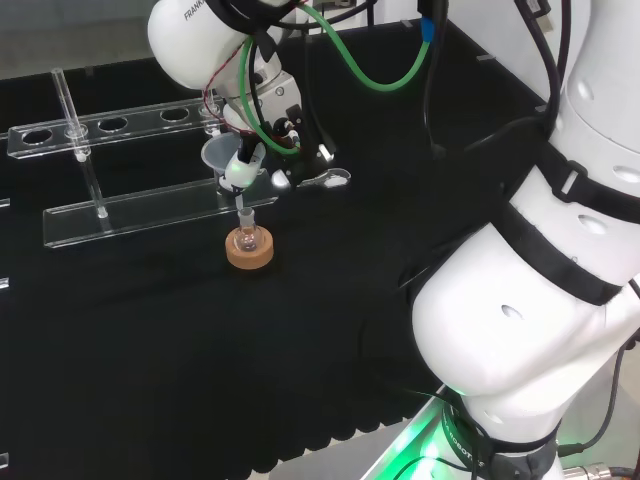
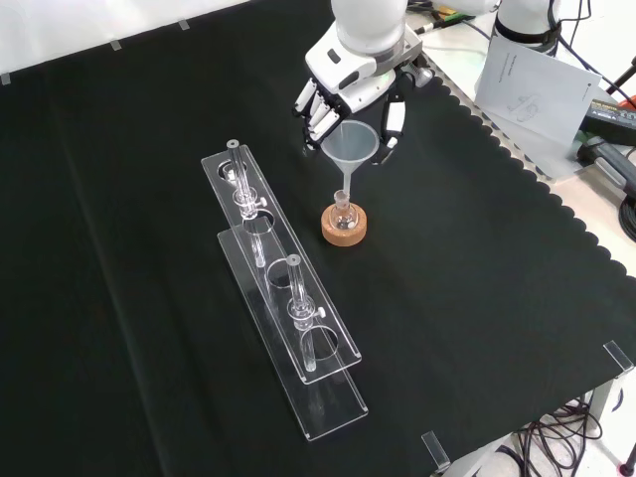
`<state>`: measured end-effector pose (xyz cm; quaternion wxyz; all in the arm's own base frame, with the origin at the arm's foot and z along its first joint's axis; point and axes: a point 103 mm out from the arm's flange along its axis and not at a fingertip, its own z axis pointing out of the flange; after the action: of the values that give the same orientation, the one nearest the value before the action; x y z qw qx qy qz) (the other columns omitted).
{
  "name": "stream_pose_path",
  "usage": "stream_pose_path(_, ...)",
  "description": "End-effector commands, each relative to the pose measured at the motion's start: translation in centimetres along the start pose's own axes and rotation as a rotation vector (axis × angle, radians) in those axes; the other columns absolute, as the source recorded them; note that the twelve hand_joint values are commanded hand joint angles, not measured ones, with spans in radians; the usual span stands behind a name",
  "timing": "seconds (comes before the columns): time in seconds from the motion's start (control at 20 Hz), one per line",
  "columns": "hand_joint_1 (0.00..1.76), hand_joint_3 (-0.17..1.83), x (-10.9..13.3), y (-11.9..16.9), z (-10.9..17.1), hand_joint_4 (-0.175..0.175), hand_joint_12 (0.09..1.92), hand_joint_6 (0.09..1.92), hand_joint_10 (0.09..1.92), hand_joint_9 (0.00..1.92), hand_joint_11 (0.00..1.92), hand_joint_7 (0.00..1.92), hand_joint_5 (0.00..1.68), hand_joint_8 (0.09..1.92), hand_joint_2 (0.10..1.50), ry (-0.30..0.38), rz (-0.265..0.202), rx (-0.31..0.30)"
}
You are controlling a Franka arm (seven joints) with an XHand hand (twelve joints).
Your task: Place the funnel on the round-bottom flask.
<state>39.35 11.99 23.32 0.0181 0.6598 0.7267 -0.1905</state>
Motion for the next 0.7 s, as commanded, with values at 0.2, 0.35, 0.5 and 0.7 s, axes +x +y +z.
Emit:
stream_pose_path(0.2,0.72,0.53,-0.1,0.3,0.9,-0.044,1.24,0.68,0.64,1.05,0.70,0.80,0.66,0.79,0.78,0.006,-0.003,0.012)
stream_pose_path(0.35,0.72,0.53,0.1,0.5,1.0,-0.044,1.24,0.68,0.64,1.05,0.70,0.80,0.66,0.79,0.78,0.010,-0.011,0.010)
stream_pose_path(0.5,0.72,0.53,0.2,0.6,1.3,-0.045,1.24,0.68,0.64,1.05,0.69,0.80,0.66,0.79,0.78,0.004,-0.012,0.017)
stream_pose_path(0.7,0.73,0.54,0.1,0.8,1.8,-0.045,1.24,0.68,0.63,1.05,0.69,0.79,0.66,0.80,0.78,-0.003,-0.010,0.029)
